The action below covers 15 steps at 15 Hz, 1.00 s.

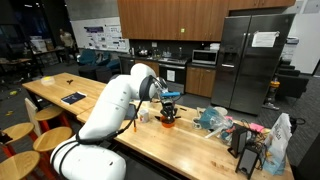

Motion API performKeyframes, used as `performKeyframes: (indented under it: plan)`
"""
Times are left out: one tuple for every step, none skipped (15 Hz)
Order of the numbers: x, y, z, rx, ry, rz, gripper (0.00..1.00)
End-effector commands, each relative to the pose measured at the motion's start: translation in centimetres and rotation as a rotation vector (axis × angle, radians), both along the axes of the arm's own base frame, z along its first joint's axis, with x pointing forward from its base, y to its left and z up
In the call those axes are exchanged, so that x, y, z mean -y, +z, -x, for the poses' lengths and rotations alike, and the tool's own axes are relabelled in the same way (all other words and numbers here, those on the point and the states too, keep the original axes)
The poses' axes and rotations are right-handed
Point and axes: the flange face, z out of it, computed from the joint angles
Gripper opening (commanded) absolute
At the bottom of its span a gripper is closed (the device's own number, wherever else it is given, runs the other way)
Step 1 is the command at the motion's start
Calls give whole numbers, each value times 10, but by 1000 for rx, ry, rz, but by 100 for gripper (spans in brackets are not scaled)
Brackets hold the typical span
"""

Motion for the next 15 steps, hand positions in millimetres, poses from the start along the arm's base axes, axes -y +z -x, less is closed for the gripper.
performKeyframes:
  plan:
    - [18, 9, 14, 1, -76, -51, 4]
    - [24, 9, 15, 0, -92, -59, 4]
    - [28, 8, 16, 0, -108, -68, 4]
    - [33, 10, 15, 12, -121, -70, 4]
    - [37, 11, 13, 16, -136, -80, 4]
    - [39, 12, 12, 20, -145, -85, 4]
    - [41, 13, 11, 24, -152, -90, 4]
    - [42, 14, 9, 29, -155, -91, 4]
    - [43, 13, 7, 32, -157, -93, 4]
    - [43, 14, 5, 36, -157, -95, 4]
    - [42, 14, 4, 38, -154, -95, 4]
    - [40, 13, 2, 40, -151, -94, 4]
    - [38, 13, 0, 42, -145, -91, 4]
    - [37, 12, -1, 45, -142, -89, 4]
    - [35, 12, -3, 45, -139, -88, 4]
